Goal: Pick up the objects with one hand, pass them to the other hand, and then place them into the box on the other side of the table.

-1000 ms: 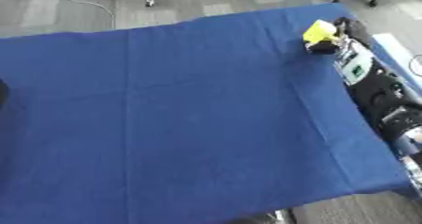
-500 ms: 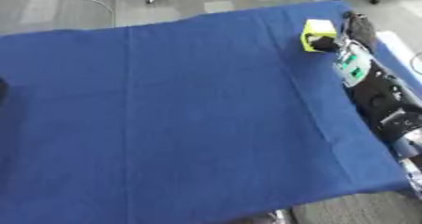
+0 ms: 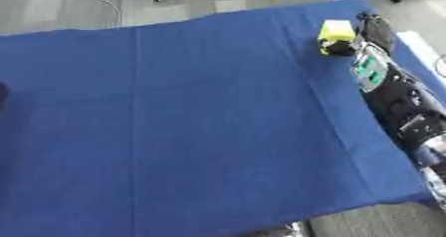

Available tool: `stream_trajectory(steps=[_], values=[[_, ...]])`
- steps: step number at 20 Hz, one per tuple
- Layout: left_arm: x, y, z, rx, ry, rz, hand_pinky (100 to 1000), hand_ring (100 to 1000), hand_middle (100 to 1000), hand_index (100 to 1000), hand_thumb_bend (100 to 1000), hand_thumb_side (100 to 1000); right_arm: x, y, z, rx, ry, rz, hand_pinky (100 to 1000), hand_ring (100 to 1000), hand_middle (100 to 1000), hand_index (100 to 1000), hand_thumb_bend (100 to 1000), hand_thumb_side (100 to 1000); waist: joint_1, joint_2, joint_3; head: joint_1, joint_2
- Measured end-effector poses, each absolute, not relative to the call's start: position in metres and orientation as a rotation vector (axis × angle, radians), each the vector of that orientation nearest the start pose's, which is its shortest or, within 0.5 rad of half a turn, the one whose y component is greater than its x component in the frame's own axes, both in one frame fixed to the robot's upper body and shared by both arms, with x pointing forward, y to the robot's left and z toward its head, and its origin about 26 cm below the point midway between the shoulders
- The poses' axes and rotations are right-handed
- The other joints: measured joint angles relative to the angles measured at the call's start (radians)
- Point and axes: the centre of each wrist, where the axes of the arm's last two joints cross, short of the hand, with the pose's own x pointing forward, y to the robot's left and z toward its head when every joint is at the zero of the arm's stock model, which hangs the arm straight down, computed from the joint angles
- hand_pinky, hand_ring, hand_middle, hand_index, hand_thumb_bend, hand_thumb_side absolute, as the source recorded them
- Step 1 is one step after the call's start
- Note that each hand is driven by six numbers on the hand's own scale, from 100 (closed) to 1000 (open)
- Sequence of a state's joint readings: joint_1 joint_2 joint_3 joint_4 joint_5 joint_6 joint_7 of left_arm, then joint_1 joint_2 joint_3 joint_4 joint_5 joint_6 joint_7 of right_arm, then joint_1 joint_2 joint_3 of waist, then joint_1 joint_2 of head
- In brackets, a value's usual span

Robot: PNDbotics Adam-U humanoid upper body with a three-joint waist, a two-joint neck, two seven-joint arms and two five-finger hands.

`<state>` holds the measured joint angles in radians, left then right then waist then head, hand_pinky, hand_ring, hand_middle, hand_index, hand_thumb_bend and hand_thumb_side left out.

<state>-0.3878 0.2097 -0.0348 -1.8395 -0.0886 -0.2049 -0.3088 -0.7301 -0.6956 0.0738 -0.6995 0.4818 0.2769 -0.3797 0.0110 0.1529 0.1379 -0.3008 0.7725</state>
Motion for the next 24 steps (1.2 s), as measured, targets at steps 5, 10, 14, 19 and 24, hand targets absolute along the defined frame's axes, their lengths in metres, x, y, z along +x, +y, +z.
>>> stream_trajectory(steps=[5,10,14,19,24], values=[[0.3324,0.2291,0.1807,-0.040,-2.319,-0.747,775,695,692,776,477,700,0.4189,-0.4562,0.1173,-1.369,-1.094,0.368,780,640,682,854,554,388,0.000,0.005,0.005,-0.001,0.000],[0.3322,0.2287,0.1819,-0.040,-2.324,-0.749,771,697,690,779,468,702,0.4194,-0.4573,0.1172,-1.343,-1.080,0.350,765,598,610,810,518,364,0.000,0.008,0.007,-0.002,0.000],[0.3322,0.2285,0.1826,-0.041,-2.327,-0.751,774,696,690,779,469,702,0.4199,-0.4577,0.1187,-1.337,-1.085,0.314,742,536,514,727,439,351,0.000,0.009,0.010,-0.004,0.000],[0.3323,0.2283,0.1830,-0.042,-2.328,-0.752,772,695,689,778,470,703,0.4197,-0.4579,0.1184,-1.371,-1.097,0.253,705,472,419,622,325,321,0.000,0.011,0.011,-0.006,0.000],[0.3323,0.2283,0.1830,-0.042,-2.329,-0.752,771,695,689,778,471,703,0.4186,-0.4581,0.1155,-1.428,-1.110,0.175,676,425,340,538,251,261,0.000,0.013,0.013,-0.007,0.000]])
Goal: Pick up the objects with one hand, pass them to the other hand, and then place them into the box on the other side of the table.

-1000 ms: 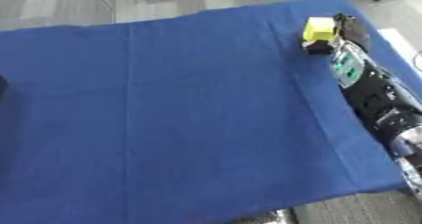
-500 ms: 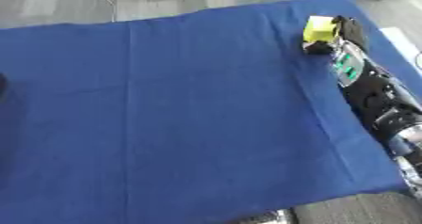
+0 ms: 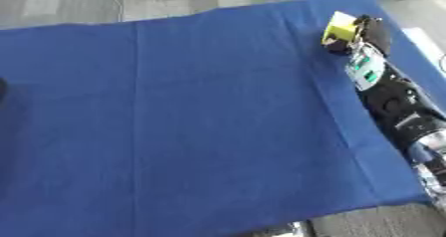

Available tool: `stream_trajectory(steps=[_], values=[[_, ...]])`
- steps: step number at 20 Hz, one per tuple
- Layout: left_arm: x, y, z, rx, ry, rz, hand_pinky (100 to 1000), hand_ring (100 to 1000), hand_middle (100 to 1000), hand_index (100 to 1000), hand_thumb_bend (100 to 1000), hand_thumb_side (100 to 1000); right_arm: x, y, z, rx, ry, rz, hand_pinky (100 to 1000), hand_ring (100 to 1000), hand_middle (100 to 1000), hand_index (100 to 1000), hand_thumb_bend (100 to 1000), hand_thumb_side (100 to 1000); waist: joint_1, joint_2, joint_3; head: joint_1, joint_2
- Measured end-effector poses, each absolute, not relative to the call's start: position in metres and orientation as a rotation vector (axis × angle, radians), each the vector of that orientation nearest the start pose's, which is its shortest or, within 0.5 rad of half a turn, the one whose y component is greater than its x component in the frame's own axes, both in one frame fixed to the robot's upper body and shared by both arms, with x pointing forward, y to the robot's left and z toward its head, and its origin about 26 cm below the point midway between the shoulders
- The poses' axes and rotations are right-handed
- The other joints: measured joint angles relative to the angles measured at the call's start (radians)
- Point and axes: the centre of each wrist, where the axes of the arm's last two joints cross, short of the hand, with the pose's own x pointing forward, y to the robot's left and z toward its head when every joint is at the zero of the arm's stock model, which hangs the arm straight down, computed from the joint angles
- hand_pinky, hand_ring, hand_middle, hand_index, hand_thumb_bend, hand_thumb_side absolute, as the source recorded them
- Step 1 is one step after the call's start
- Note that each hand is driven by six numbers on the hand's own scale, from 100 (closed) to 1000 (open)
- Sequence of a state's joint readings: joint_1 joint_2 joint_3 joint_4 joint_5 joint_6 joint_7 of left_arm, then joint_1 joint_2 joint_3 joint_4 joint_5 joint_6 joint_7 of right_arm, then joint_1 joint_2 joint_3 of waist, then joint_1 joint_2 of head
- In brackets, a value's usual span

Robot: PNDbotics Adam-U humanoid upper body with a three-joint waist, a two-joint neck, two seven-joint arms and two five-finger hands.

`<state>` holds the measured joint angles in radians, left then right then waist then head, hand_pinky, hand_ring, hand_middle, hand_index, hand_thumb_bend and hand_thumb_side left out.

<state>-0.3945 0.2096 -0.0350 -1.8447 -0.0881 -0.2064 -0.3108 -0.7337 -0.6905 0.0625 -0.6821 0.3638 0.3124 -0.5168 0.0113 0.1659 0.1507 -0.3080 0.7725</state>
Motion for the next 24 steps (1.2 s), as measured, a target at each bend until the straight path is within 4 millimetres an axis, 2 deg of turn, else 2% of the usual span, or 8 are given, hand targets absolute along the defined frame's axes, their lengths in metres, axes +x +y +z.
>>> stream_trajectory(steps=[2,4,5,10,11,13,18,24], values=[[0.3323,0.2283,0.1831,-0.042,-2.329,-0.752,771,695,689,778,471,702,0.4181,-0.4584,0.1146,-1.449,-1.115,0.150,672,417,323,522,235,246,0.000,0.001,0.001,0.000,0.000],[0.3324,0.2282,0.1832,-0.042,-2.329,-0.752,771,695,689,778,469,702,0.4178,-0.4585,0.1140,-1.462,-1.122,0.132,676,424,331,532,339,255,0.000,0.001,0.001,0.000,0.000],[0.3324,0.2282,0.1833,-0.042,-2.329,-0.752,771,695,689,778,469,703,0.4178,-0.4584,0.1139,-1.465,-1.125,0.127,676,424,330,530,341,248,0.000,0.001,0.001,-0.001,0.000],[0.3324,0.2281,0.1835,-0.042,-2.330,-0.753,772,696,690,778,469,703,0.4179,-0.4580,0.1142,-1.467,-1.137,0.124,660,396,271,466,235,176,0.000,0.001,0.001,-0.003,0.000],[0.3325,0.2281,0.1835,-0.042,-2.330,-0.753,772,696,689,777,469,703,0.4178,-0.4580,0.1141,-1.468,-1.139,0.124,654,385,248,443,163,137,0.000,0.001,0.001,-0.003,0.000],[0.3325,0.2280,0.1836,-0.042,-2.330,-0.753,771,695,689,777,470,703,0.4168,-0.4582,0.1129,-1.473,-1.144,0.125,648,373,224,417,111,105,0.000,0.001,0.001,-0.003,0.000],[0.3325,0.2279,0.1838,-0.042,-2.331,-0.753,772,696,690,778,469,703,0.4165,-0.4578,0.1130,-1.495,-1.160,0.120,637,355,183,357,100,100,0.000,0.001,0.000,-0.003,0.000],[0.3327,0.2280,0.1837,-0.042,-2.330,-0.753,771,695,689,778,468,702,0.4156,-0.4546,0.1150,-1.515,-1.206,0.127,635,349,169,335,100,100,0.000,0.001,-0.001,-0.003,0.000]])
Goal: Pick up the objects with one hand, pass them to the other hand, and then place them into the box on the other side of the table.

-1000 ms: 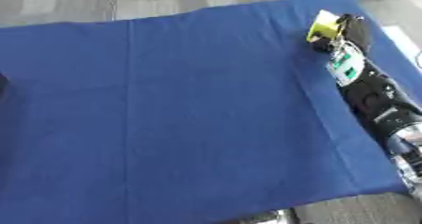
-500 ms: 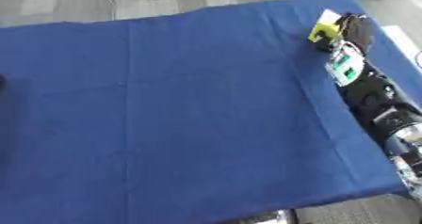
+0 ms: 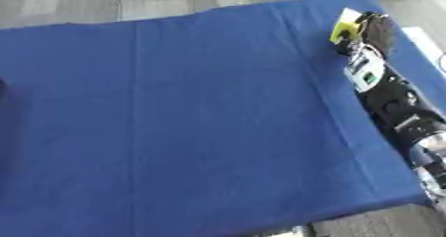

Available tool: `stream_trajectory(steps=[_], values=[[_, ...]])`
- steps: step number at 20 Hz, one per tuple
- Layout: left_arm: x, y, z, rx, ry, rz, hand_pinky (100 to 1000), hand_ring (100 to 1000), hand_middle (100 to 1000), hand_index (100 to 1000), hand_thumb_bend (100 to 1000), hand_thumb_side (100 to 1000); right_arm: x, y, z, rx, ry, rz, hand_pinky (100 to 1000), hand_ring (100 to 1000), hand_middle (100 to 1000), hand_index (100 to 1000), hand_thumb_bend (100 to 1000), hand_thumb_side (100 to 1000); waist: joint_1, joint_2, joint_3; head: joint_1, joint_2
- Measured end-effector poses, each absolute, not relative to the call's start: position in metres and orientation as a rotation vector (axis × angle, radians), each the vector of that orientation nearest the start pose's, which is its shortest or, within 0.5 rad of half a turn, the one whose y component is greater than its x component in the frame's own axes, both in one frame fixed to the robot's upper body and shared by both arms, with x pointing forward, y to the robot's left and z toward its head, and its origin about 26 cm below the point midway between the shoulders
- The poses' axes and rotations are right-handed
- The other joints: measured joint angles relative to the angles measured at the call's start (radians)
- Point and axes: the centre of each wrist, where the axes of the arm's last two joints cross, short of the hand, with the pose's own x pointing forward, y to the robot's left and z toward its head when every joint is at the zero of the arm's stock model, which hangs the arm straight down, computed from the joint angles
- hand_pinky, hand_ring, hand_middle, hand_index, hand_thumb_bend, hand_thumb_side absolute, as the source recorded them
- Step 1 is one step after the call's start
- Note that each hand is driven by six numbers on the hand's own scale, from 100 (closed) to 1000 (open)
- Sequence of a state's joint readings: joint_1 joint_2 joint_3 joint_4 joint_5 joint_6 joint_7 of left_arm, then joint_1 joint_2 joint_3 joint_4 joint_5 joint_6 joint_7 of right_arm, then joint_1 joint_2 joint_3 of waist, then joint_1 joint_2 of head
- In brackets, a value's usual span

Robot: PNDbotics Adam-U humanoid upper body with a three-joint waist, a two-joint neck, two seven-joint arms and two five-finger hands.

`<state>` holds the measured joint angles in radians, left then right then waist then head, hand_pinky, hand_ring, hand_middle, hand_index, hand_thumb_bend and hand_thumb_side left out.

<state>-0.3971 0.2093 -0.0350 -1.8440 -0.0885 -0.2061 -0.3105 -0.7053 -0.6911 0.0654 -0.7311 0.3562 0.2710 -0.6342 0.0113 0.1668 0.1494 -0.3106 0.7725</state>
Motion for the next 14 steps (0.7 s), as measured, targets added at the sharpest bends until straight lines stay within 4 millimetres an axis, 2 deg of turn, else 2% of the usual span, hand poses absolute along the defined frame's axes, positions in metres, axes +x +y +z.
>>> stream_trajectory(steps=[9,14], values=[[0.334,0.228,0.182,-0.037,-2.322,-0.747,771,696,688,777,466,701,0.412,-0.448,0.129,-1.525,-1.306,0.169,636,351,165,328,100,100,0.000,0.000,-0.007,0.009,0.000],[0.335,0.229,0.180,-0.024,-2.313,-0.747,772,696,688,777,466,700,0.404,-0.437,0.143,-1.525,-1.411,0.228,637,356,169,329,100,100,0.000,-0.001,-0.015,0.019,0.000]])
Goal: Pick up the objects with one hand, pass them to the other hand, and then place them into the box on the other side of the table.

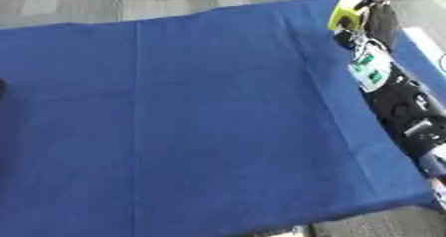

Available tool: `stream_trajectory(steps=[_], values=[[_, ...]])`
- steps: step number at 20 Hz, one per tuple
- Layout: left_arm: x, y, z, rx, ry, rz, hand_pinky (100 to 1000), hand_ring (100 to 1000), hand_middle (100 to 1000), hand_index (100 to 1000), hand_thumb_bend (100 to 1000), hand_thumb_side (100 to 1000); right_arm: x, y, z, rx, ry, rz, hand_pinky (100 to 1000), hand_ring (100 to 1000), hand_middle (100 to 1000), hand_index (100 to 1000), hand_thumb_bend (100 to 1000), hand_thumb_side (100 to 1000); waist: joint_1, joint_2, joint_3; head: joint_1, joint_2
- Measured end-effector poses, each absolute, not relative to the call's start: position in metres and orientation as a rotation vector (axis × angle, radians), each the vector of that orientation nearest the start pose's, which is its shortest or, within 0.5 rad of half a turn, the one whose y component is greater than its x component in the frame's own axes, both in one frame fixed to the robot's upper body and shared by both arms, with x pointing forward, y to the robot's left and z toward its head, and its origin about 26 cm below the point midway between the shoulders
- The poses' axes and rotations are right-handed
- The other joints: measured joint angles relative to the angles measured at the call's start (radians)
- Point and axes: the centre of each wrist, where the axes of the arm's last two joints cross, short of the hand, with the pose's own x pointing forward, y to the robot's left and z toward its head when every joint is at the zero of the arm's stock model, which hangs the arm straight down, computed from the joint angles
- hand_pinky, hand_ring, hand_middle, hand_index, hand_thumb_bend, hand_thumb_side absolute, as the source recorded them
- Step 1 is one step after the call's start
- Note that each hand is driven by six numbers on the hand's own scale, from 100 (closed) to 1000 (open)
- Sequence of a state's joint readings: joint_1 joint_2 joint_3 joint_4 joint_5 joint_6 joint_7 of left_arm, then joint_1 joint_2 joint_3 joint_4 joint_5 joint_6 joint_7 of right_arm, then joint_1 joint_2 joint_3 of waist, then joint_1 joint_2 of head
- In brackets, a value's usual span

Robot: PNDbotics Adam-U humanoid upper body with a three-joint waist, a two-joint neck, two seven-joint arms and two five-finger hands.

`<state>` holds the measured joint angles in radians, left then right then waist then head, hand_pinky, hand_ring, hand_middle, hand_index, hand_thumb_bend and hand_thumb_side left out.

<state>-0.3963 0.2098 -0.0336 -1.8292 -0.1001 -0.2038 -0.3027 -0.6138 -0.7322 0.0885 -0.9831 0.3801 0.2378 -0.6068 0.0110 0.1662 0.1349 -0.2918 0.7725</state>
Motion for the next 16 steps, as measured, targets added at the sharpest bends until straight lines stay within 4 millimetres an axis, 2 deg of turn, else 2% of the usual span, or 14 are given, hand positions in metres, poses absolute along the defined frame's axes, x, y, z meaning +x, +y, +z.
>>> stream_trajectory(steps=[3,6,13,14,15,16], values=[[0.336,0.232,0.178,0.000,-2.302,-0.740,771,696,688,777,467,699,0.396,-0.419,0.157,-1.502,-1.523,0.287,639,362,174,330,100,100,0.000,-0.001,-0.009,0.016,0.000],[0.338,0.240,0.175,0.045,-2.284,-0.732,771,696,689,778,470,699,0.384,-0.393,0.174,-1.464,-1.653,0.346,643,373,181,333,100,100,0.000,-0.002,-0.017,0.042,0.000],[0.343,0.258,0.172,0.148,-2.245,-0.720,773,699,693,782,475,698,0.338,-0.328,0.213,-1.341,-1.939,0.488,651,387,192,337,100,100,-0.008,-0.019,-0.036,0.110,0.000],[0.343,0.260,0.172,0.158,-2.240,-0.720,772,699,693,782,475,698,0.331,-0.319,0.217,-1.317,-1.972,0.512,652,387,191,337,151,224,-0.009,-0.021,-0.037,0.118,0.000],[0.344,0.262,0.172,0.167,-2.236,-0.722,773,699,693,782,473,699,0.323,-0.312,0.221,-1.293,-2.004,0.535,652,387,192,337,100,100,-0.010,-0.024,-0.039,0.125,0.000],[0.345,0.264,0.173,0.175,-2.235,-0.724,774,700,694,783,475,698,0.316,-0.304,0.224,-1.268,-2.033,0.557,653,388,193,338,100,100,-0.010,-0.026,-0.041,0.132,0.000]])
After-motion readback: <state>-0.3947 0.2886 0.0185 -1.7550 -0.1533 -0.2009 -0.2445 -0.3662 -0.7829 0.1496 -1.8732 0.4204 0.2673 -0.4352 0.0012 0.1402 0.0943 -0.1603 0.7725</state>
